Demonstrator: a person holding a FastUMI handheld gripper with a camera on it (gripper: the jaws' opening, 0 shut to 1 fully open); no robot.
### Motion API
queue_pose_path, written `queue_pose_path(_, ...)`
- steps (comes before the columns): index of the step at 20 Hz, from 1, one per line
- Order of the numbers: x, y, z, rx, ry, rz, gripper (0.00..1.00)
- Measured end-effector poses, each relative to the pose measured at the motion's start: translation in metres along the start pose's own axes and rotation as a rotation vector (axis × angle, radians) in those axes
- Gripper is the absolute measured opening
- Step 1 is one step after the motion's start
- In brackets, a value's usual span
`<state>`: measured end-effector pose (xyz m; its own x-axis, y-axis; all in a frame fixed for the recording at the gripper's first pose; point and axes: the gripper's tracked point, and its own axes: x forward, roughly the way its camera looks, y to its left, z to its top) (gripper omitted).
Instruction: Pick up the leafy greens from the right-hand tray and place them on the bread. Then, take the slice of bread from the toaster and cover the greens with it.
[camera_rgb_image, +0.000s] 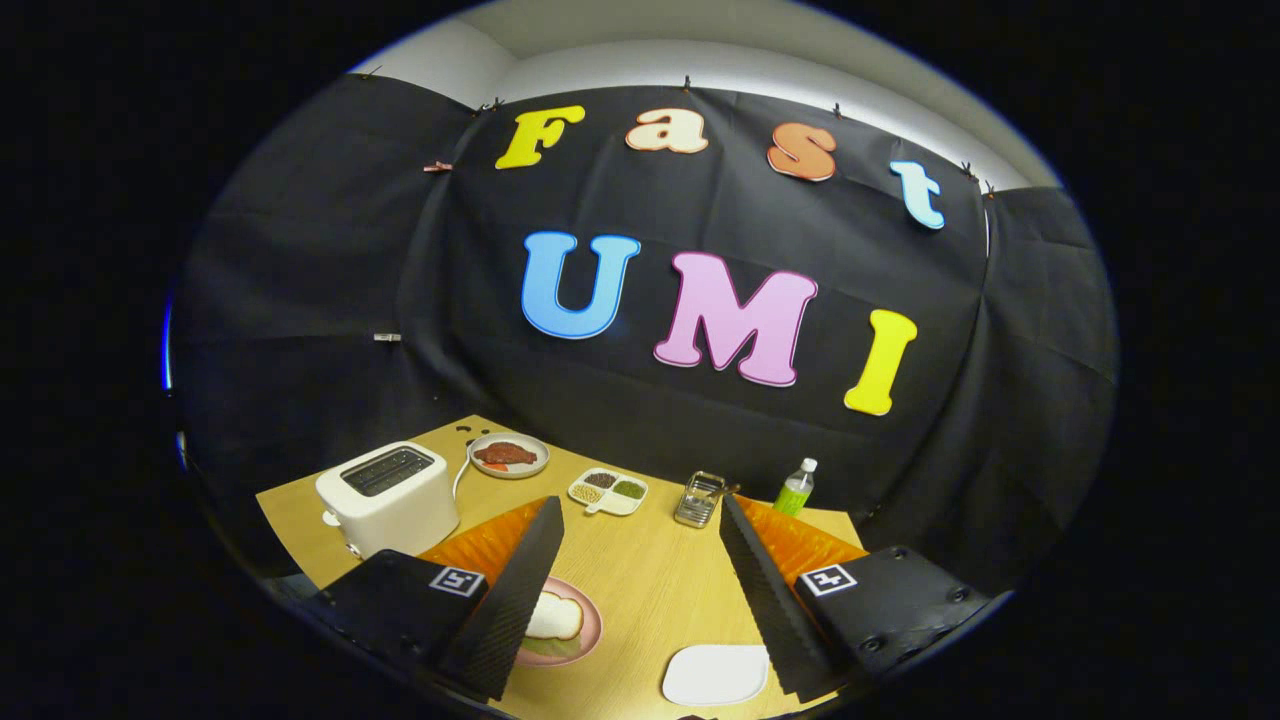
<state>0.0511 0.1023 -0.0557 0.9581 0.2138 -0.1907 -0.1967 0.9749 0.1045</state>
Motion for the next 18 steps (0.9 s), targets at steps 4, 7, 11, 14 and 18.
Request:
queue_pose_path(4, -0.03, 0.001, 0.034, -0.018, -0.074, -0.006, 0.98)
queue_pose_path(7, -0.053, 0.0, 0.043, -0.011, -0.102, -0.03, 0.98)
queue_pose_path(11, -0.078, -0.001, 0.034, 0.004, -0.093, -0.061, 0.98)
queue_pose_path(14, -0.086, -0.005, 0.025, 0.018, -0.08, -0.074, 0.98)
queue_pose_path(18, -0.088, -0.015, 0.023, 0.022, -0.072, -0.088, 0.98)
